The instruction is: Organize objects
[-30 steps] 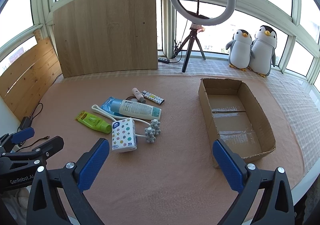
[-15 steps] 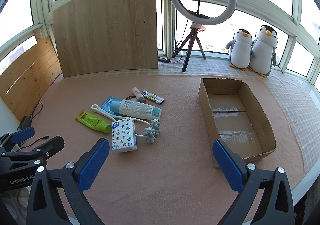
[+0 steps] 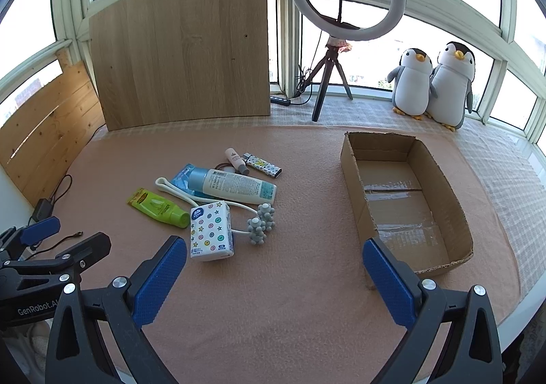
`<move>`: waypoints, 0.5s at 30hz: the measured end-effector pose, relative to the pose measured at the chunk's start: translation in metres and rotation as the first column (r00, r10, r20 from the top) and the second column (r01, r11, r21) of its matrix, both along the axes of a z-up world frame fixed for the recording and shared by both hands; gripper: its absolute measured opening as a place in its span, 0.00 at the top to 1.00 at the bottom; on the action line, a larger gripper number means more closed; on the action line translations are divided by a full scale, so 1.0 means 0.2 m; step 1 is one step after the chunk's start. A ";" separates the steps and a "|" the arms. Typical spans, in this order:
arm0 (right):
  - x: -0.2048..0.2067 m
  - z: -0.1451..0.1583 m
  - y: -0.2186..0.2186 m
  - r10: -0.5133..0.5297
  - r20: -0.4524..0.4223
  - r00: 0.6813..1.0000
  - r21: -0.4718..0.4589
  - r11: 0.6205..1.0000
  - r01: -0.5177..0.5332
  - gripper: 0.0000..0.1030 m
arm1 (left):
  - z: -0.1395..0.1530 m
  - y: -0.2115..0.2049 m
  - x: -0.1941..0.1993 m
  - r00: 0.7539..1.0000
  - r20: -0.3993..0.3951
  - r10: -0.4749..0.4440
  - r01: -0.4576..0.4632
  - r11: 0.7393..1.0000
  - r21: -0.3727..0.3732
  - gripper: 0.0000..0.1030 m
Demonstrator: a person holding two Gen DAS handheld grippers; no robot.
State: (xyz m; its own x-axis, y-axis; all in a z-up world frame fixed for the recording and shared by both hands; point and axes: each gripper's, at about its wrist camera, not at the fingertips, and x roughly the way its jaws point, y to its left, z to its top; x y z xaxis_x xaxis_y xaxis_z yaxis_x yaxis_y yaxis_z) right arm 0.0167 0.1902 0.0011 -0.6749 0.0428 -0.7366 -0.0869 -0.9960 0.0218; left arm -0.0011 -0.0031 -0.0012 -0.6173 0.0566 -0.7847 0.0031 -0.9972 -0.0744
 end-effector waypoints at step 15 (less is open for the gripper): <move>-0.03 -0.04 0.03 -0.008 0.021 1.000 -0.015 1.000 0.008 0.01 | -0.05 -0.02 -0.06 1.000 0.018 0.002 -0.002 1.000 0.015 0.00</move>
